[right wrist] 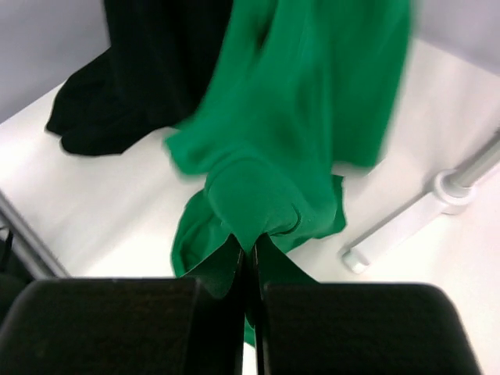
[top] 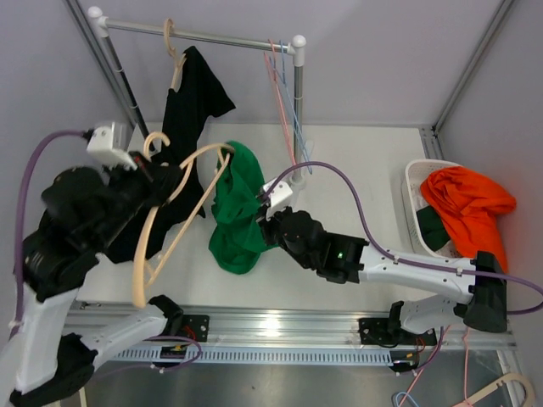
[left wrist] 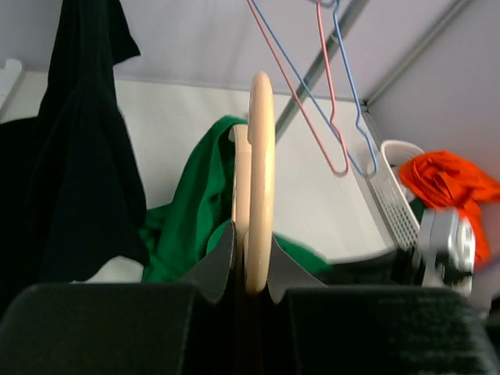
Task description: Remove the t-shirt from the hanger
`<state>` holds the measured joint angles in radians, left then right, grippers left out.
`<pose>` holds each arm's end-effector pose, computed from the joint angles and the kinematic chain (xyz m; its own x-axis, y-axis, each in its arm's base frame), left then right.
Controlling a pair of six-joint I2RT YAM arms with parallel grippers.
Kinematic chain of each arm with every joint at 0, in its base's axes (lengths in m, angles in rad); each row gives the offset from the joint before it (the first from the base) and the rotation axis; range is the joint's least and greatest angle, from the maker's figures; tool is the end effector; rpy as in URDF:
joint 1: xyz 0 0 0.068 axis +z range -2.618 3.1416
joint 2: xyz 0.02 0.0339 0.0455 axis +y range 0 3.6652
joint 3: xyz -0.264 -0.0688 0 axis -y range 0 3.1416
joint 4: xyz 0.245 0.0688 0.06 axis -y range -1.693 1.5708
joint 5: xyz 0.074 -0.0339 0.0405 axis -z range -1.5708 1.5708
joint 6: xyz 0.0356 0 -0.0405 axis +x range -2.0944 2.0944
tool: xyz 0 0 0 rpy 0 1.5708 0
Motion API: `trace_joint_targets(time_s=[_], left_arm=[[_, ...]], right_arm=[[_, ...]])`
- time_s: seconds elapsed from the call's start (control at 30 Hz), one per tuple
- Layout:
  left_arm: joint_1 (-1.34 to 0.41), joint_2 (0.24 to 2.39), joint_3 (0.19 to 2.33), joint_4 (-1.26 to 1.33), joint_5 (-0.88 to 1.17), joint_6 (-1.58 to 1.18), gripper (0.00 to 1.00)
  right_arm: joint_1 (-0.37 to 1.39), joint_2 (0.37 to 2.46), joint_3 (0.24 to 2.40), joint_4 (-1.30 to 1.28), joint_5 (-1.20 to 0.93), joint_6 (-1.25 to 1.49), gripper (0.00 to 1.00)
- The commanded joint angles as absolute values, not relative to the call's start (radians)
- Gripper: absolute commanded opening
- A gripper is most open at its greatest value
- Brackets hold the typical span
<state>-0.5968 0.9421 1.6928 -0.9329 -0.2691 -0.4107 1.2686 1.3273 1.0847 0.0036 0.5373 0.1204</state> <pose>0.0959 -0.0537 0.5184 -0.2674 -0.2837 -0.9209 0.2386 0.9064 -0.3485 0.1097 0.2907 0.3443 -0.1507 -0.1366 -0.9791 -0.6588 0.7523 -0.0036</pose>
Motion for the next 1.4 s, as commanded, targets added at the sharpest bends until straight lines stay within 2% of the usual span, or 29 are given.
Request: trace_joint_targets(time_s=[0.0,0.17,0.33,0.57,0.73,0.93,1.1,1.2,1.37], left_arm=[[-0.594,0.842,1.577,-0.992,-0.167,-0.417,0.01],[-0.595,0.678,1.409,-1.017,-0.212,-0.416,0.01],[-0.595,0.533,1.335,-1.005,-0.242,-0.413,0.01],[-0.595,0.549,1.333,-1.017,-0.235,-0.403,0.01],[-0.595,0.558,1.328,-0.989,-0.222,-0.399,0.01],[-0.595,0.574,1.319,-0.969,-0.206,-0.397,0.01],[-0.595,0.607,1.331,-0.948,-0.164,-0.400,0.01],[-0.595,0.649,1.365,-0.933,-0.160,-0.391,0.01],[-0.595,0.778,1.454,-0.894,-0.137,-0.359,0.01]], right_arm=[[1.249,1.298,1.124,-0.029,0.577,0.129,0.00],[1.246,1.289,1.167,-0.031,0.580,0.088,0.00],[1.244,1.260,1.305,-0.014,0.584,-0.023,0.00],[1.140,1.200,1.580,0.003,0.675,-0.281,0.00],[0.907,1.131,1.742,0.009,0.465,-0.242,0.00],[0.870,1.097,1.779,0.210,0.384,-0.359,0.00],[0.816,1.168,1.821,0.406,0.455,-0.550,0.00],[0.623,1.253,1.909,0.344,0.477,-0.511,0.00],[0.248,1.377,2.095,0.038,0.300,-0.162,0.00]])
